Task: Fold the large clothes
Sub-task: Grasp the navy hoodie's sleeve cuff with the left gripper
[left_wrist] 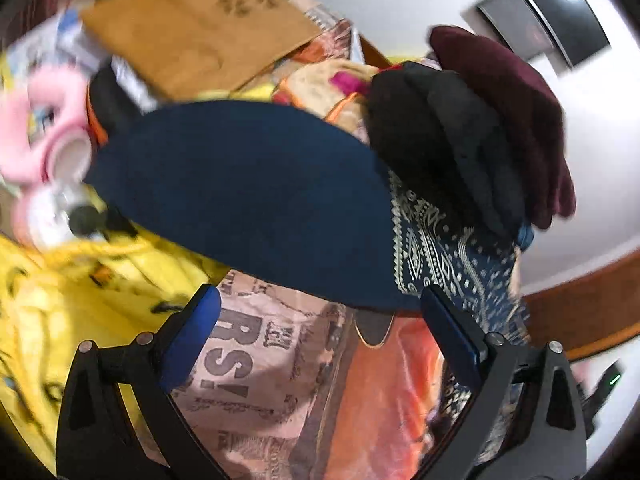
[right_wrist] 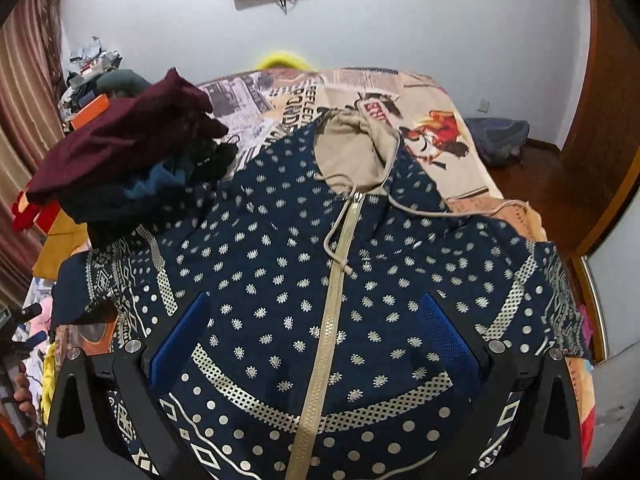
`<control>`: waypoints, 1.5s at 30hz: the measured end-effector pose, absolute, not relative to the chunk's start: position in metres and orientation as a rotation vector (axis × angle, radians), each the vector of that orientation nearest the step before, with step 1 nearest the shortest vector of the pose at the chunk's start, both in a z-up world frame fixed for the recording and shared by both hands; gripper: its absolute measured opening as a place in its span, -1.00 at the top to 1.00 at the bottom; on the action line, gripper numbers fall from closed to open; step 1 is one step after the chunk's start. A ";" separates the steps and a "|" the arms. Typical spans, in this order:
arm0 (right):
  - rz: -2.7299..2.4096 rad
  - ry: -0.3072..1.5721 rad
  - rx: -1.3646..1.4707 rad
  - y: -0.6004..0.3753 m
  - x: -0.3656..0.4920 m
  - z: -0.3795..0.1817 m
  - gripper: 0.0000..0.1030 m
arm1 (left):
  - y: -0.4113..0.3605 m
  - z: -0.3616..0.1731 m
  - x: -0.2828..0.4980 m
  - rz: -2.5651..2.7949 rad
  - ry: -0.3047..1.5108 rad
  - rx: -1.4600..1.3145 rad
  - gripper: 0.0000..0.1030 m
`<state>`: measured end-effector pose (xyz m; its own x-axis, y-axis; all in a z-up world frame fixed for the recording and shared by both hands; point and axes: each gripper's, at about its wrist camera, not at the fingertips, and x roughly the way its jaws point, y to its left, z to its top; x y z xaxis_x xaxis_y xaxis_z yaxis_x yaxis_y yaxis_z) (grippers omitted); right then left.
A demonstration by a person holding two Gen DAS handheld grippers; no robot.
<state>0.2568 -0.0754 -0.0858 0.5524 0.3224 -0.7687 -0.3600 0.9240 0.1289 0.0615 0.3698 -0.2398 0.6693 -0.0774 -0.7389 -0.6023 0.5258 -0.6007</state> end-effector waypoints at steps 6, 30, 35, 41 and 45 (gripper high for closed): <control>0.397 0.910 -0.049 -0.075 0.261 -0.088 -1.00 | 0.397 -0.267 0.061 0.352 0.751 -1.167 -0.67; 0.452 0.851 -0.165 -0.070 0.236 -0.063 -1.00 | 0.376 -0.174 0.082 0.652 0.668 -0.706 0.96; 0.462 0.849 -0.151 -0.075 0.235 -0.060 -1.00 | 0.338 -0.113 0.103 0.547 0.551 -0.560 0.97; 0.463 0.828 -0.145 -0.084 0.234 -0.056 -1.00 | 0.278 -0.053 0.131 0.372 0.453 -0.445 0.97; 0.471 0.821 -0.149 -0.089 0.233 -0.055 -1.00 | 0.238 -0.033 0.157 0.256 0.441 -0.373 0.97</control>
